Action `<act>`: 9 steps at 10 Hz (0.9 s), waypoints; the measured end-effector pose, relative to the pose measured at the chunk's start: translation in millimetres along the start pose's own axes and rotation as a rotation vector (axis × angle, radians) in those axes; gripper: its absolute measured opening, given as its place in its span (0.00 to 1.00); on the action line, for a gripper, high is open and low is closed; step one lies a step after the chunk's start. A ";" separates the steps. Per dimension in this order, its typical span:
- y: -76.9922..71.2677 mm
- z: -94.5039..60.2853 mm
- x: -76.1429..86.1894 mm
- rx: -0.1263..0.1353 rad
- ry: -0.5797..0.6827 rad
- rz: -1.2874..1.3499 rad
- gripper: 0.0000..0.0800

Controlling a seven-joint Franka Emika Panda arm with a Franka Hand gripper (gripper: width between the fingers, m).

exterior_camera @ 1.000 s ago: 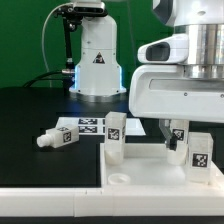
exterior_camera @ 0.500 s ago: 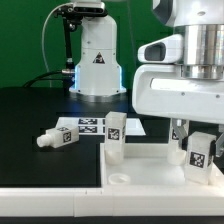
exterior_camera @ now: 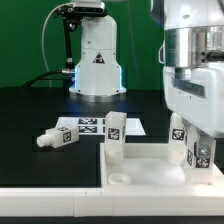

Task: Assemble square table

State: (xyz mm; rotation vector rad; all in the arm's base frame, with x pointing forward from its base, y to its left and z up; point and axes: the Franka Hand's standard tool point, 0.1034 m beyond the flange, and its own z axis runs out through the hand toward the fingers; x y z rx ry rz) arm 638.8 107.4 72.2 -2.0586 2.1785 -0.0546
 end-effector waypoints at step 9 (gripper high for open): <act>3.4 2.5 -5.1 -0.021 0.036 -0.836 0.81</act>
Offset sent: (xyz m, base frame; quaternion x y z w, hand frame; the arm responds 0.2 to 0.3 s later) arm -0.0125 0.0026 -0.0028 -0.0502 0.0718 -0.3329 0.9389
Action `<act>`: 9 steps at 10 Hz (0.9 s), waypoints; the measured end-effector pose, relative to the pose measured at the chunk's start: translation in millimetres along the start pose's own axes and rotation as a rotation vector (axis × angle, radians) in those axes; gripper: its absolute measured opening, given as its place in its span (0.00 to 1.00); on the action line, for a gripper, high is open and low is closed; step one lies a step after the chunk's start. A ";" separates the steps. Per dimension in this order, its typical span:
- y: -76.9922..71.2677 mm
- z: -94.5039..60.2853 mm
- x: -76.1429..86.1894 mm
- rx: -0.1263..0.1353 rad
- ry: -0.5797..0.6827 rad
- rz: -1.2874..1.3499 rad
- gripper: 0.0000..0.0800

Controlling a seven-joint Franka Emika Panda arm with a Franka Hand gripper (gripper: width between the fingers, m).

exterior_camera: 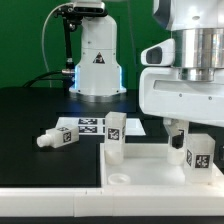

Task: Assemble square table

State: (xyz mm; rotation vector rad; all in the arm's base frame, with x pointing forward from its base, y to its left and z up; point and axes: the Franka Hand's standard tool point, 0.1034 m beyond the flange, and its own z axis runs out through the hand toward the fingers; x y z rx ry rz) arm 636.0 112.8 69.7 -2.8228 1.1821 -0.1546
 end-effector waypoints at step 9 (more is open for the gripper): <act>-4.1 -1.1 5.3 -0.004 0.045 -0.298 0.38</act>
Offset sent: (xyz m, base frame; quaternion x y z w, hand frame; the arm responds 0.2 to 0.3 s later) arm 0.0000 0.0000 0.0000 0.0000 0.0000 -0.1938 0.9810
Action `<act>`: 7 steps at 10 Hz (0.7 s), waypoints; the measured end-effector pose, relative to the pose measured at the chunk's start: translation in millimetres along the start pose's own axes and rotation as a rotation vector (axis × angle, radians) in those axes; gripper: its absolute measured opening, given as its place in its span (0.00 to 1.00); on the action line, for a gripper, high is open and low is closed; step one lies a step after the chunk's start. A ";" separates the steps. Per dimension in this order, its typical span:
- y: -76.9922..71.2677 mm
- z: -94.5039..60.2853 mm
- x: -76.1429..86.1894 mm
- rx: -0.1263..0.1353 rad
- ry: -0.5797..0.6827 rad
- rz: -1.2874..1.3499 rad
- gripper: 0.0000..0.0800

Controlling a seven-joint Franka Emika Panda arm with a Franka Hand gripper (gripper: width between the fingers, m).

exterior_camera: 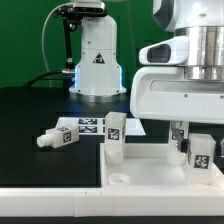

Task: Assemble square table

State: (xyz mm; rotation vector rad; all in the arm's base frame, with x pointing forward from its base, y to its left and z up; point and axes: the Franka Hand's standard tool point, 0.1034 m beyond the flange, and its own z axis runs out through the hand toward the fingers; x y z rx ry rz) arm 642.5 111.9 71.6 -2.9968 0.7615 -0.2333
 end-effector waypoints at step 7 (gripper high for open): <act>2.4 0.8 -4.0 0.035 -0.082 1.158 0.36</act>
Offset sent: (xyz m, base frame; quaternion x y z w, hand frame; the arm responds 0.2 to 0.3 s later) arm -0.0083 -0.0064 0.0004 -0.0263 -0.0365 0.3529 0.9346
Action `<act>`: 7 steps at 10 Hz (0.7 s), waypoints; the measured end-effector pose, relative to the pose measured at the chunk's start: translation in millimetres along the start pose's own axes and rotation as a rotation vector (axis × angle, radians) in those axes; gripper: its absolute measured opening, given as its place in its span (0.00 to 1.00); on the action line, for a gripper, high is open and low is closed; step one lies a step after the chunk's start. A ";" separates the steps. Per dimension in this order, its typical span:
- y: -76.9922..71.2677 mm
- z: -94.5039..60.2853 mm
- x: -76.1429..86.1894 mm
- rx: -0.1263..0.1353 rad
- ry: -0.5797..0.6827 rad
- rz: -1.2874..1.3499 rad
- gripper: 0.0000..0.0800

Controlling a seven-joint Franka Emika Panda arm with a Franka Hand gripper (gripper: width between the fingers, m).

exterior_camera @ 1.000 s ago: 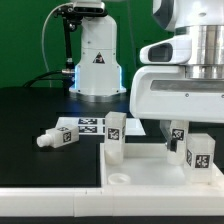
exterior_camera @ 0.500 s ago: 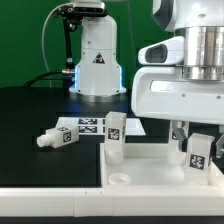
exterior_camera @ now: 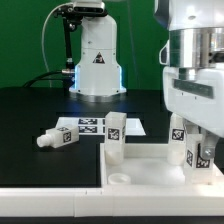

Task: Assemble square table

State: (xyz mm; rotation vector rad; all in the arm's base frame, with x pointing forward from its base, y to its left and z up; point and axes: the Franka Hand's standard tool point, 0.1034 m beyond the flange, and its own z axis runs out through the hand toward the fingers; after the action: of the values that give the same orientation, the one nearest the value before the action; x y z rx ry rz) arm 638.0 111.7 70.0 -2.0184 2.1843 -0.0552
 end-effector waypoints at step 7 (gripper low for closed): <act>-1.5 0.4 -0.4 0.004 -0.025 0.457 0.36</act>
Offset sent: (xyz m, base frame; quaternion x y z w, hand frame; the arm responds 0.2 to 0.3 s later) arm 0.0000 0.0000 0.0000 0.0000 0.0000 0.1938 0.9810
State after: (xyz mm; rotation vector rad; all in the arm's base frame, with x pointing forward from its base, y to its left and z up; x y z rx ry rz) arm 639.6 112.0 69.8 -1.4606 2.5625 0.0239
